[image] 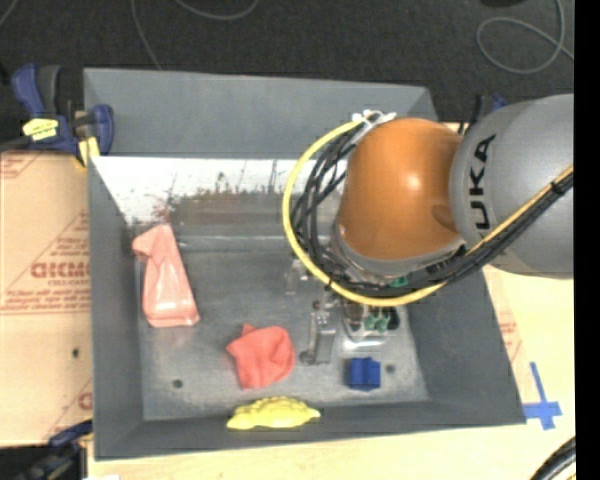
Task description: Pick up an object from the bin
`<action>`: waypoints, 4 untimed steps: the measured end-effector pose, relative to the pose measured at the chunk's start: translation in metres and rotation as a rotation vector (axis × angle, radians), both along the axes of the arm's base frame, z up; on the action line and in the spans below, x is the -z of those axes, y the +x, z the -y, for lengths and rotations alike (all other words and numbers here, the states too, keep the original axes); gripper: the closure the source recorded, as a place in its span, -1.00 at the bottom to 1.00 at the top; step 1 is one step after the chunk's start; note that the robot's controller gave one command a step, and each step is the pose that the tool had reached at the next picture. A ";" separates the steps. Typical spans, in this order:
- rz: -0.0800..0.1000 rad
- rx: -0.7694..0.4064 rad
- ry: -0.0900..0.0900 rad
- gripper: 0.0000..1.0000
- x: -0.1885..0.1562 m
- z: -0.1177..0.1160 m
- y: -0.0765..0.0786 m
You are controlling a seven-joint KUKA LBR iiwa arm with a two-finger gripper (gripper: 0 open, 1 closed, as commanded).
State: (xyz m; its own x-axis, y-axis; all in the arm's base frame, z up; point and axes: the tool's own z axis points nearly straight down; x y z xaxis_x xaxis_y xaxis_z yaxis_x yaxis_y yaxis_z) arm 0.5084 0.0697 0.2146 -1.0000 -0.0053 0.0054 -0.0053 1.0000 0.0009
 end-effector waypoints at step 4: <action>0.014 -0.155 -0.001 -1.00 0.112 -0.013 0.019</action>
Offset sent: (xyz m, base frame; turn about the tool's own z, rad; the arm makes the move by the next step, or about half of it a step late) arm 0.0195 0.0193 -0.1446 -0.1314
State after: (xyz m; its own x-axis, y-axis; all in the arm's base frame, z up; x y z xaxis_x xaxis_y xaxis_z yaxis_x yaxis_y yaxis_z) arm 0.5269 0.0827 0.1023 -0.9871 -0.1599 -0.0081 -0.1599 0.9871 -0.0016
